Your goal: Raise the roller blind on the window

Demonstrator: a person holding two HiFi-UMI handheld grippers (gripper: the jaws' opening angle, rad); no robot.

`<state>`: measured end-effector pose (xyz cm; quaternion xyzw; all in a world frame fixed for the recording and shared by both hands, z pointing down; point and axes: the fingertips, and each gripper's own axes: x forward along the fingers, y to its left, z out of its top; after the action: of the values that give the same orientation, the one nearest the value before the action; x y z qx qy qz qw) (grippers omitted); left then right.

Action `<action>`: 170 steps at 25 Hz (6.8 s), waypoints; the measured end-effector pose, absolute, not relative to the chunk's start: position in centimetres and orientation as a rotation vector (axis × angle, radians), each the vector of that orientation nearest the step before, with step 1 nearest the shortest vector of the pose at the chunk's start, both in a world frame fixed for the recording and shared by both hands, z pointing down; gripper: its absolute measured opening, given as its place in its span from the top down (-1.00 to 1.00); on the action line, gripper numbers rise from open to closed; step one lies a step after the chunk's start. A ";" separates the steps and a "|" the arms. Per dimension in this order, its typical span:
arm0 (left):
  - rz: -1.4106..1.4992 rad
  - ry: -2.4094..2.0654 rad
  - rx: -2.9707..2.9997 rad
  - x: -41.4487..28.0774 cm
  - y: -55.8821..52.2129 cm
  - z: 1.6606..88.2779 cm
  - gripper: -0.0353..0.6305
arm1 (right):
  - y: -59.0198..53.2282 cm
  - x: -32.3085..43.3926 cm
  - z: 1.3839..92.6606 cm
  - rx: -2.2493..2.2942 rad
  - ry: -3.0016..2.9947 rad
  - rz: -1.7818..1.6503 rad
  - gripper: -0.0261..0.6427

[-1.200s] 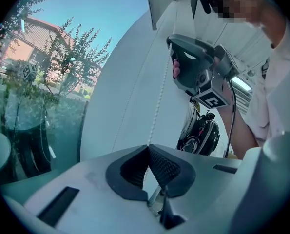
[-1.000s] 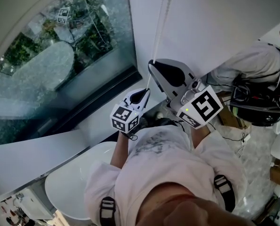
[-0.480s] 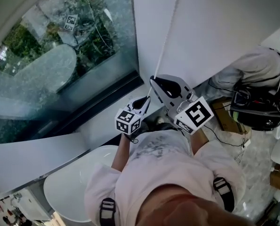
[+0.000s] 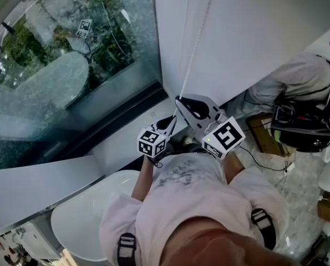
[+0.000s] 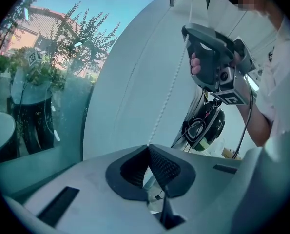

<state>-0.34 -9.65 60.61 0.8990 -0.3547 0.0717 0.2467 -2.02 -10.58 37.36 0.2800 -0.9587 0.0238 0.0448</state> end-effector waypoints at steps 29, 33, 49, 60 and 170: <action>0.350 -0.956 2.366 -0.1 -8.7 66.6 0.87 | -10.4 -1.3 43.9 0.831 -2.819 0.203 0.74; 0.343 -0.961 2.406 -0.4 -8.4 65.2 0.87 | -10.6 -1.2 43.7 0.832 -2.828 0.196 0.74; -0.109 -1.004 2.789 -2.5 -9.6 40.3 0.74 | -11.6 -1.3 43.8 0.826 -2.846 0.189 0.74; -0.246 -0.961 3.009 0.0 -11.9 27.2 0.72 | -11.7 -1.1 44.1 0.811 -2.851 0.188 0.74; -0.067 -1.395 2.681 -4.9 -11.6 45.3 0.87 | -10.8 1.8 46.5 0.945 -2.788 0.040 0.74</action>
<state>-4.86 -11.60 45.30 0.8853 -0.4606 -0.0223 0.0594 1.78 -10.80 46.48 0.3195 -0.9423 0.0135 0.0987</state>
